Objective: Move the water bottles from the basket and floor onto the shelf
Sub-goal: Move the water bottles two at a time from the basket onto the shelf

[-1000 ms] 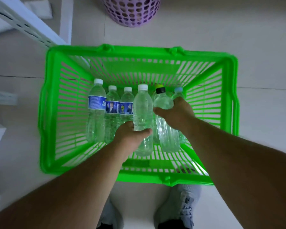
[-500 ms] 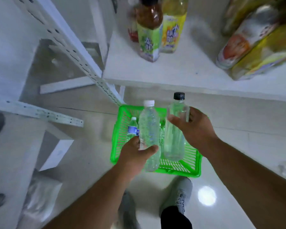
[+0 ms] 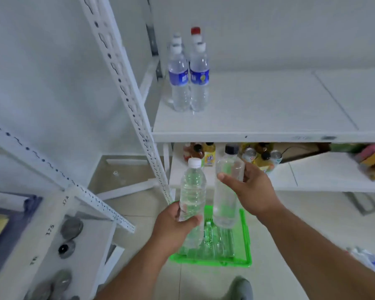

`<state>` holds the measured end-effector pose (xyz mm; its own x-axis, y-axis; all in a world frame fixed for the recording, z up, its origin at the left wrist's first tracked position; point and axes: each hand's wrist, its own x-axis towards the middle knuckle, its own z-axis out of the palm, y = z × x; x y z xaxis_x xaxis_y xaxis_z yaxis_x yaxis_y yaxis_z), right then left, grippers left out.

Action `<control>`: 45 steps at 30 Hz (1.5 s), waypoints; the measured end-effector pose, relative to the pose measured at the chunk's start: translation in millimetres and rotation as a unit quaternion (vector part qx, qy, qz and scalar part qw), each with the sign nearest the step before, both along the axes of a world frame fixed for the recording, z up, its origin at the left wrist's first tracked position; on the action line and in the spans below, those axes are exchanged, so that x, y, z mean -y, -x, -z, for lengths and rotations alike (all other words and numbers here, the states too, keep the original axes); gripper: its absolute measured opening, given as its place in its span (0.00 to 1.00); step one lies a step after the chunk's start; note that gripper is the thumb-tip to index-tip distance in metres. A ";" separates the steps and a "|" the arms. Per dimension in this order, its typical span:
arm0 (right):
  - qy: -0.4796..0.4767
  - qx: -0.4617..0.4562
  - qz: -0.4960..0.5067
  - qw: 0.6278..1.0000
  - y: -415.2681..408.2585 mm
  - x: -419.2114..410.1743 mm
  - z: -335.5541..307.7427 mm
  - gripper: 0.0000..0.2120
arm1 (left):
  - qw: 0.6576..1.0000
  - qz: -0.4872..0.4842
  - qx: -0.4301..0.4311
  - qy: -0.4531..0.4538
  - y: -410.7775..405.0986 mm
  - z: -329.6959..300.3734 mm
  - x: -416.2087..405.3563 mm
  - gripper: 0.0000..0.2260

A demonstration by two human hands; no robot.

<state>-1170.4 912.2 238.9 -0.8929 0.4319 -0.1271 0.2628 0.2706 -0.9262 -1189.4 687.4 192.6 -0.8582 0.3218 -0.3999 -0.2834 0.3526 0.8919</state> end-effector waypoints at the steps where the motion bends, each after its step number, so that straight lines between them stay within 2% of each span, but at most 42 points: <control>1: -0.012 -0.011 0.006 1.000 -6.3 3.6 -18.9 0.17 | 1.000 0.004 -0.013 -0.007 -5.9 -16.2 4.1 0.12; 8: -0.035 -0.071 0.002 0.997 -30.2 19.9 -110.0 0.18 | 0.995 0.006 -0.084 -0.044 -21.3 -92.8 17.6 0.14; 15: -0.025 -0.108 -0.007 0.994 -31.0 17.7 -154.8 0.21 | 0.987 -0.020 -0.143 -0.068 -10.7 -134.5 10.7 0.15; 19: -0.015 -0.118 -0.017 0.993 -23.6 6.1 -164.5 0.23 | 0.985 -0.037 -0.150 -0.074 -2.8 -140.8 -3.2 0.15; 33: -0.002 -0.132 -0.100 0.986 17.5 -67.5 -173.7 0.19 | 0.977 -0.137 -0.142 -0.083 7.4 -149.4 -76.7 0.13; 45: 0.013 -0.132 -0.102 0.986 72.1 -67.6 -167.4 0.15 | 0.977 -0.152 -0.145 -0.044 58.3 -144.5 -76.0 0.14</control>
<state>-1242.5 979.9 406.3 -0.9647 0.2386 0.1117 -0.0452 0.2677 -0.9624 -1247.7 763.4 337.1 -0.9926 0.0568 -0.1075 -0.0934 0.2094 0.9734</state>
